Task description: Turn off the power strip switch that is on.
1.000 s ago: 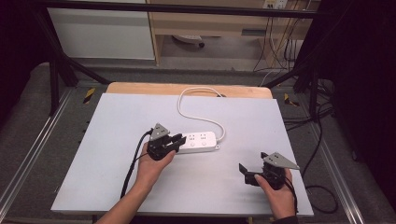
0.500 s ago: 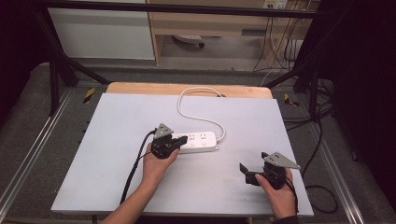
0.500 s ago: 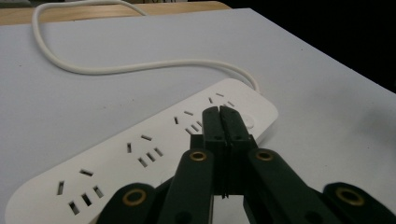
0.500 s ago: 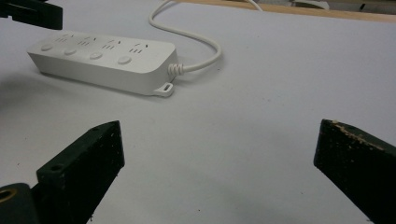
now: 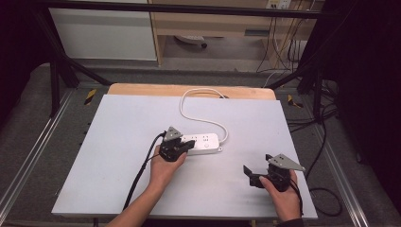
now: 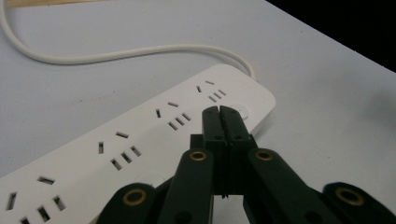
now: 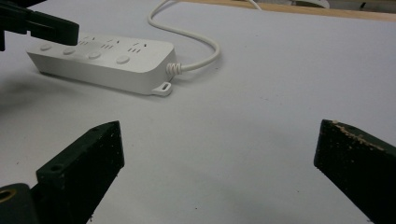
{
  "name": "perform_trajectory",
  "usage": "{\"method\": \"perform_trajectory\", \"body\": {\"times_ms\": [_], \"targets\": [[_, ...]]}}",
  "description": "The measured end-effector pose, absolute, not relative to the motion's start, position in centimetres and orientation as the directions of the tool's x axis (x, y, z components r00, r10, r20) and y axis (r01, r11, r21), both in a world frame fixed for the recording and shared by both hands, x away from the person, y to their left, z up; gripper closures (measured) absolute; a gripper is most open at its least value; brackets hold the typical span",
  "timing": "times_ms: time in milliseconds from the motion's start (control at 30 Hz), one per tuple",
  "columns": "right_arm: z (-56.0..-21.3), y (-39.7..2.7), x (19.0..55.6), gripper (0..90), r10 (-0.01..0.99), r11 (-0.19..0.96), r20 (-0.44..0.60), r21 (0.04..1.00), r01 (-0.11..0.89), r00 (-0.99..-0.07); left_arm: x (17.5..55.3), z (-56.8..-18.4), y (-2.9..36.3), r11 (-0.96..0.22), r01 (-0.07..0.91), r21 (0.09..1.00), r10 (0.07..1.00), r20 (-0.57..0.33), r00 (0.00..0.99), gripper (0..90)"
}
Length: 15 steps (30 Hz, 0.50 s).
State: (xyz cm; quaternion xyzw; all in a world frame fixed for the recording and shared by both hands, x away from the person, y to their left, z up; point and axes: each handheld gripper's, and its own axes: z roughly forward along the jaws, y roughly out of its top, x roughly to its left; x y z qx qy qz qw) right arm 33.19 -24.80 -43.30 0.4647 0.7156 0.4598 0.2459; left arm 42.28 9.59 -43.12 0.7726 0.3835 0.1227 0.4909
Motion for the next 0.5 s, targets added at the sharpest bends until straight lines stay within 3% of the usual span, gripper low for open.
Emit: {"method": "perform_trajectory", "body": {"times_ms": [500], "targets": [[-43.30,-24.85,33.22,2.4,0.889,0.148,0.077,0.885,0.442,-0.452,42.42,-43.55,8.95,-0.246,0.473,0.846,0.714,-0.172,0.679,90.0]]}}
